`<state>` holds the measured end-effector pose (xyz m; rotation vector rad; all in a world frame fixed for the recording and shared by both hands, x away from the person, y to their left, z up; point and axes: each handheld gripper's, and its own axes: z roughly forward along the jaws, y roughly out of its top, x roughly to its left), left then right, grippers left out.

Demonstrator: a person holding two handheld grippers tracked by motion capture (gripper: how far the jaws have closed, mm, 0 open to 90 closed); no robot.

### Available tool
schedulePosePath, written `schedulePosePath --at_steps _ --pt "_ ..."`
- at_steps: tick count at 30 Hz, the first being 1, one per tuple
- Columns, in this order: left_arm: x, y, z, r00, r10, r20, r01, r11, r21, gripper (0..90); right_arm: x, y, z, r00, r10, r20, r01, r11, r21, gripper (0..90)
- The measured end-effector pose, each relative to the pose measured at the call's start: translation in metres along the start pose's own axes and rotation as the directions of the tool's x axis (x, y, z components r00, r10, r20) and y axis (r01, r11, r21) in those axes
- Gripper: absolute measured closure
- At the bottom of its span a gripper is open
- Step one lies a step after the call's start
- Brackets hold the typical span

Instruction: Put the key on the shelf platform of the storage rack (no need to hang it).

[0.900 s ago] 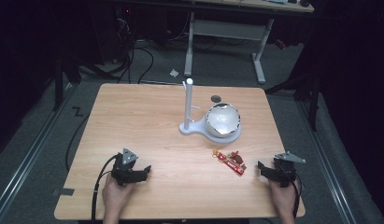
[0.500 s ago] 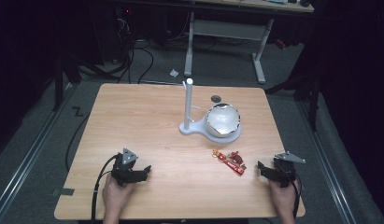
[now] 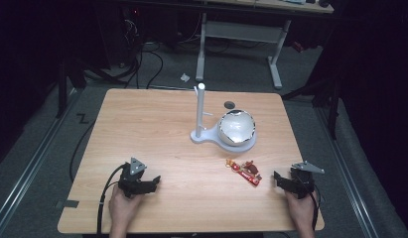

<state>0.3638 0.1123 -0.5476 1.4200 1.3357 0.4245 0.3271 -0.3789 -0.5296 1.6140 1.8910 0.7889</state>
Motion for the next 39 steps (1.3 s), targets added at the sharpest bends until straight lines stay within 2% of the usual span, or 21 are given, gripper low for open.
schedulePosePath --at_steps 3,7,11,13,20,26,29,35,39 --pt "0.0 0.0 0.0 1.0 -0.001 0.0 0.001 1.0 -0.001 20.2 0.001 0.0 0.0 0.9999 0.002 -0.011 -0.002 1.0 0.005 26.0" --pt "0.0 0.0 0.0 1.0 0.0 -0.002 0.0 1.0 0.001 20.2 0.0 0.0 0.0 0.9999 0.004 -0.015 -0.003 1.0 0.003 27.1" --pt "0.0 0.0 0.0 1.0 0.0 -0.002 0.0 1.0 0.001 20.2 -0.003 -0.001 -0.001 0.9991 0.031 -0.03 -0.031 1.0 -0.004 27.5" --pt "0.0 0.0 0.0 1.0 0.0 -0.002 0.0 1.0 0.0 20.2 -0.005 -0.001 -0.002 0.998 0.051 -0.037 -0.052 0.999 -0.008 28.8" --pt "0.0 0.0 0.0 1.0 0.0 -0.002 0.0 1.0 0.001 20.2 -0.004 -0.003 -0.005 0.9979 0.056 -0.033 -0.056 0.998 -0.003 31.8" --pt "0.0 0.0 0.0 1.0 -0.001 -0.002 0.001 1.0 0.0 20.2 -0.005 -0.007 -0.01 0.9971 0.056 -0.052 -0.057 0.998 -0.015 34.8" --pt "0.0 0.0 0.0 1.0 0.0 -0.002 0.0 1.0 0.0 20.2 -0.005 -0.009 -0.013 0.9954 0.072 -0.064 -0.073 0.997 -0.026 36.2" --pt "0.0 0.0 0.0 1.0 -0.002 -0.002 0.002 1.0 -0.001 20.2 0.0 -0.012 -0.02 0.9957 0.057 -0.073 -0.06 0.997 -0.039 38.9" --pt "0.0 0.0 0.0 1.0 0.0 -0.002 0.0 1.0 0.0 20.2 0.005 -0.012 -0.024 0.9963 0.023 -0.083 -0.029 0.997 -0.067 42.1"
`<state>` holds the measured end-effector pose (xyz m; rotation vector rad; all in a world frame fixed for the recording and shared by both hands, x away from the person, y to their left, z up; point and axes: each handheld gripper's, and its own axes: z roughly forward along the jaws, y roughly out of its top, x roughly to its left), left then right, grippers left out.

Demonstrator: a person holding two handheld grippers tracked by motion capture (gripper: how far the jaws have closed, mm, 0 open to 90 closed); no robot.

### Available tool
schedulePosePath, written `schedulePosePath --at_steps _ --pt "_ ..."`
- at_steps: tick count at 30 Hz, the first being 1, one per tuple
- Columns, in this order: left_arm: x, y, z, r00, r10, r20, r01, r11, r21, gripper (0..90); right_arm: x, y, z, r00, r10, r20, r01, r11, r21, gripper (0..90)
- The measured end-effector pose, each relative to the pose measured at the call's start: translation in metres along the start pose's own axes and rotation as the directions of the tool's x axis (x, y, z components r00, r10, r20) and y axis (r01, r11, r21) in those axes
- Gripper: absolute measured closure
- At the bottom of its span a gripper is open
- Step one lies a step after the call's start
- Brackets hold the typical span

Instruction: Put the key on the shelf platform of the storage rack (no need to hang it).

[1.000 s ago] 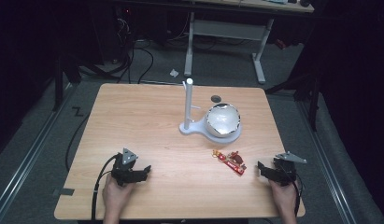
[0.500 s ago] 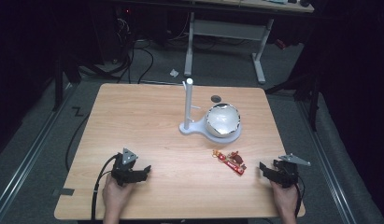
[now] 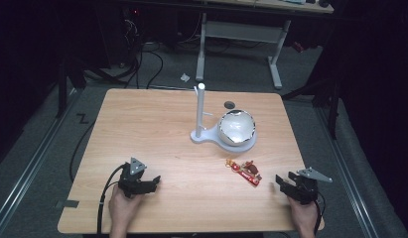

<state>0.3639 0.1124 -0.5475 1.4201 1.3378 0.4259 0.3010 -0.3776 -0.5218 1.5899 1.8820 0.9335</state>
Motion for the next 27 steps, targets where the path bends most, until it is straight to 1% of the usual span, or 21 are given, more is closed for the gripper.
schedulePosePath --at_steps 1,2,6,7,8,9,10,11,13,14,15,16,17,20,25,26,27 --pt "0.0 0.0 0.0 1.0 0.0 0.0 0.0 1.0 0.0 20.2 0.002 0.0 -0.001 1.0 0.0 -0.005 0.0 1.0 0.001 42.7" --pt "0.0 0.0 0.0 1.0 0.0 0.0 0.0 1.0 0.0 20.2 0.005 0.0 -0.003 0.9998 -0.019 -0.009 0.019 1.0 -0.009 43.2" --pt "0.0 0.0 0.0 1.0 0.0 0.0 0.0 1.0 0.0 20.2 0.01 0.0 -0.005 0.9991 -0.029 -0.03 0.029 0.999 -0.015 43.0" --pt "0.0 0.0 0.0 1.0 -0.002 0.0 0.002 1.0 -0.002 20.2 0.012 0.0 -0.005 0.9983 -0.041 -0.042 0.041 0.999 -0.014 42.8" --pt "0.0 0.0 0.0 1.0 0.0 0.0 0.0 1.0 0.0 20.2 0.017 0.001 -0.004 0.997 -0.046 -0.063 0.046 0.999 -0.001 41.7" --pt "0.0 0.0 0.0 1.0 -0.001 0.0 0.001 1.0 0.0 20.2 0.017 0.001 -0.004 0.997 -0.046 -0.063 0.046 0.999 -0.001 41.7" --pt "0.0 0.0 0.0 1.0 -0.002 0.001 0.002 1.0 -0.002 20.2 0.019 0.002 -0.004 0.9955 -0.06 -0.074 0.06 0.998 0.001 41.3" --pt "0.0 0.0 0.0 1.0 0.0 0.0 0.0 1.0 0.0 20.2 0.021 0.002 -0.004 0.9948 -0.061 -0.081 0.062 0.998 0.005 41.0" --pt "0.0 0.0 0.0 1.0 -0.002 0.001 0.002 1.0 -0.002 20.2 0.027 0.004 -0.002 0.9905 -0.089 -0.105 0.091 0.996 0.011 39.8" --pt "0.0 0.0 0.0 1.0 -0.002 0.001 0.002 1.0 -0.002 20.2 0.03 0.005 -0.002 0.9892 -0.091 -0.115 0.094 0.995 0.015 39.3" --pt "0.0 0.0 0.0 1.0 -0.002 0.0 0.002 1.0 -0.002 20.2 0.034 0.007 -0.001 0.9855 -0.104 -0.134 0.107 0.994 0.013 38.5" --pt "0.0 0.0 0.0 1.0 0.0 0.0 0.0 1.0 0.0 20.2 0.038 0.009 0.0 0.9832 -0.107 -0.148 0.11 0.994 0.016 38.0" --pt "0.0 0.0 0.0 1.0 -0.002 0.001 0.002 1.0 -0.002 20.2 0.038 0.009 0.0 0.9832 -0.107 -0.148 0.11 0.994 0.016 38.0" --pt "0.0 0.0 0.0 1.0 0.0 0.0 0.0 1.0 0.0 20.2 0.046 0.013 0.003 0.9765 -0.137 -0.166 0.141 0.99 0.016 36.7" --pt "0.0 0.0 0.0 1.0 0.0 0.0 0.0 1.0 0.0 20.2 0.056 0.02 0.009 0.9692 -0.159 -0.188 0.165 0.986 0.016 35.3" --pt "0.0 0.0 0.0 1.0 0.0 0.0 0.0 1.0 0.0 20.2 0.059 0.024 0.012 0.9664 -0.17 -0.193 0.179 0.984 0.027 34.2" --pt "0.0 0.0 0.0 1.0 0.0 0.0 0.0 1.0 0.001 20.2 0.059 0.024 0.012 0.9664 -0.17 -0.193 0.179 0.984 0.027 34.2"
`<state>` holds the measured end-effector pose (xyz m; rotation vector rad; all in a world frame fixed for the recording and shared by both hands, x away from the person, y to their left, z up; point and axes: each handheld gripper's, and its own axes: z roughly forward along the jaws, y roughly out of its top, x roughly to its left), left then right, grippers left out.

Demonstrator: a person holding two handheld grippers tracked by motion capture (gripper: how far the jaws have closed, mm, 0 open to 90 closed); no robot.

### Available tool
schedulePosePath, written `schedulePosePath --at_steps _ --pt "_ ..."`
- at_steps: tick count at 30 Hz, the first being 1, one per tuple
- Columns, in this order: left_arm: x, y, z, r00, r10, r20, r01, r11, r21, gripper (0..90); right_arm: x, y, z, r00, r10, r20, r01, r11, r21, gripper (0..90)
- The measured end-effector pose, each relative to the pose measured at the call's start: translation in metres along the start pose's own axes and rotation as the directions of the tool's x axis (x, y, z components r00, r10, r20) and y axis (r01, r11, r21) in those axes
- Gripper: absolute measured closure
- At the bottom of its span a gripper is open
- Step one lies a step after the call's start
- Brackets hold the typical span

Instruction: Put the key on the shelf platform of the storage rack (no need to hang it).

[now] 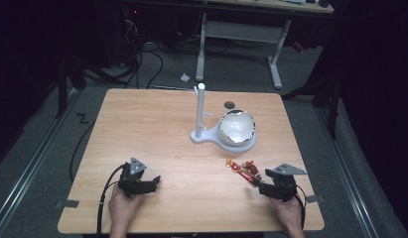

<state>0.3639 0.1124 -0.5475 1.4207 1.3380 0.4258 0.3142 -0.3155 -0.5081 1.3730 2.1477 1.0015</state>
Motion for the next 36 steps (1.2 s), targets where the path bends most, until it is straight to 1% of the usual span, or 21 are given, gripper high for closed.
schedulePosePath --at_steps 2,3,4,8,10,11,16,17,18,22,25,28,34,36 --pt "0.0 0.0 0.0 1.0 0.0 0.0 0.0 1.0 0.0 20.2 0.001 0.005 0.005 0.9997 -0.022 0.009 0.021 1.0 0.009 33.0" --pt "0.0 0.0 0.0 1.0 0.0 0.0 0.0 1.0 0.0 20.2 0.001 0.005 0.005 0.9997 -0.022 0.009 0.021 1.0 0.009 33.0" --pt "0.0 0.0 0.0 1.0 -0.002 0.001 0.002 1.0 -0.002 20.2 0.001 0.007 0.01 0.9998 -0.02 0.007 0.019 1.0 0.016 32.2" --pt "0.0 0.0 0.0 1.0 -0.002 0.001 0.002 1.0 -0.002 20.2 0.001 0.01 0.016 0.9996 -0.029 0.003 0.029 0.999 0.029 31.6" --pt "0.0 0.0 0.0 1.0 0.0 0.0 0.0 1.0 0.0 20.2 0.0 0.01 0.02 0.9996 -0.028 -0.001 0.028 0.999 0.039 31.3" --pt "0.0 0.0 0.0 1.0 -0.001 0.0 0.001 1.0 -0.001 20.2 0.0 0.01 0.024 0.9998 -0.019 -0.007 0.02 0.999 0.048 31.1" --pt "0.0 0.0 0.0 1.0 0.0 0.0 0.0 1.0 0.0 20.2 -0.001 0.011 0.03 0.9996 -0.027 -0.013 0.027 0.998 0.057 31.2" --pt "0.0 0.0 0.0 1.0 0.0 0.0 0.0 1.0 0.0 20.2 0.0 0.011 0.031 0.9997 -0.021 -0.014 0.021 0.998 0.062 31.4" --pt "0.0 0.0 0.0 1.0 0.0 0.0 0.0 1.0 0.0 20.2 -0.001 0.011 0.032 0.9994 -0.03 -0.017 0.031 0.998 0.063 31.6" --pt "0.0 0.0 0.0 1.0 -0.002 0.001 0.002 1.0 -0.002 20.2 -0.001 0.011 0.035 0.9992 -0.026 -0.029 0.028 0.997 0.074 33.8" --pt "0.0 0.0 0.0 1.0 -0.002 0.001 0.002 1.0 -0.002 20.2 -0.002 0.011 0.036 0.9992 -0.019 -0.035 0.022 0.997 0.073 35.4" --pt "0.0 0.0 0.0 1.0 -0.003 0.0 0.003 1.0 -0.003 20.2 -0.002 0.011 0.036 0.9993 -0.026 -0.028 0.028 0.997 0.076 36.5" --pt "0.0 0.0 0.0 1.0 -0.002 0.001 0.002 1.0 -0.002 20.2 0.001 0.011 0.038 0.9985 -0.051 -0.021 0.053 0.995 0.079 38.0" --pt "0.0 0.0 0.0 1.0 -0.002 0.001 0.002 1.0 -0.002 20.2 0.003 0.011 0.039 0.9974 -0.072 -0.012 0.072 0.994 0.078 40.4"
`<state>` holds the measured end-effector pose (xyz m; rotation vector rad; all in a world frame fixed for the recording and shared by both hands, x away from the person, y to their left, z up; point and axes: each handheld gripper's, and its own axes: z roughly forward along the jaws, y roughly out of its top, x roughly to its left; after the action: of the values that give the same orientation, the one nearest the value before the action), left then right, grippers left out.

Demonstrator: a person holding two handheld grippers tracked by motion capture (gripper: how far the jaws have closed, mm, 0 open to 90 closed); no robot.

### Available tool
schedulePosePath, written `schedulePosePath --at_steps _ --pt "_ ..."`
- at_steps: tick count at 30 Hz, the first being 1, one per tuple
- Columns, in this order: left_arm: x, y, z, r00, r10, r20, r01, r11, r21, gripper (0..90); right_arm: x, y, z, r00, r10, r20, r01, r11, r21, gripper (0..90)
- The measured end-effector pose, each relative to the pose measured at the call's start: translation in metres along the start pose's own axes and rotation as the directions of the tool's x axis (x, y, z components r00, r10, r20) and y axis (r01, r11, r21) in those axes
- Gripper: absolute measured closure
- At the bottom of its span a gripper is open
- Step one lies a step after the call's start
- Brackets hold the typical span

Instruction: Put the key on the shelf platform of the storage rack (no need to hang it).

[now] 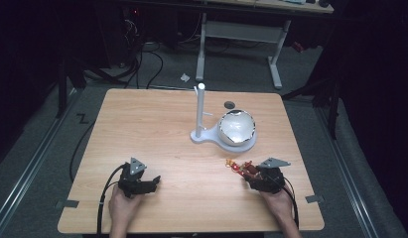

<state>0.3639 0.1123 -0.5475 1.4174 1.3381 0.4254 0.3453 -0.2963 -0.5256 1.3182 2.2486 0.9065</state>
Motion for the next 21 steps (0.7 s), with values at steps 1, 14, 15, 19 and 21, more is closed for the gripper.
schedulePosePath --at_steps 1,14,15,19,21 --pt "-0.0001 0.0 0.0001 1.0 -0.001 0.0 0.001 1.0 -0.001 20.2 0.0011 0.0 0.0 1.0 -0.005 0.006 0.005 1.0 0.001 42.1" --pt "0.0 0.0 0.0 1.0 0.001 0.0 -0.001 1.0 0.0 20.2 -0.0026 -0.0012 -0.0047 0.9986 -0.023 -0.049 0.021 0.999 -0.035 66.5" --pt "0.0 0.0 -0.0001 1.0 0.001 -0.001 -0.001 1.0 0.001 20.2 -0.0028 -0.001 -0.0046 0.9985 -0.029 -0.047 0.028 0.999 -0.031 66.6" --pt "-0.0001 0.0 0.0 1.0 -0.001 0.0 0.001 1.0 -0.001 20.2 -0.0046 -0.0011 -0.0046 0.9979 -0.016 -0.062 0.015 0.999 -0.03 66.8" --pt "0.0 0.0 -0.0001 1.0 0.001 -0.001 -0.001 1.0 0.001 20.2 -0.0044 -0.0011 -0.0049 0.9981 -0.012 -0.061 0.01 0.999 -0.032 66.8"
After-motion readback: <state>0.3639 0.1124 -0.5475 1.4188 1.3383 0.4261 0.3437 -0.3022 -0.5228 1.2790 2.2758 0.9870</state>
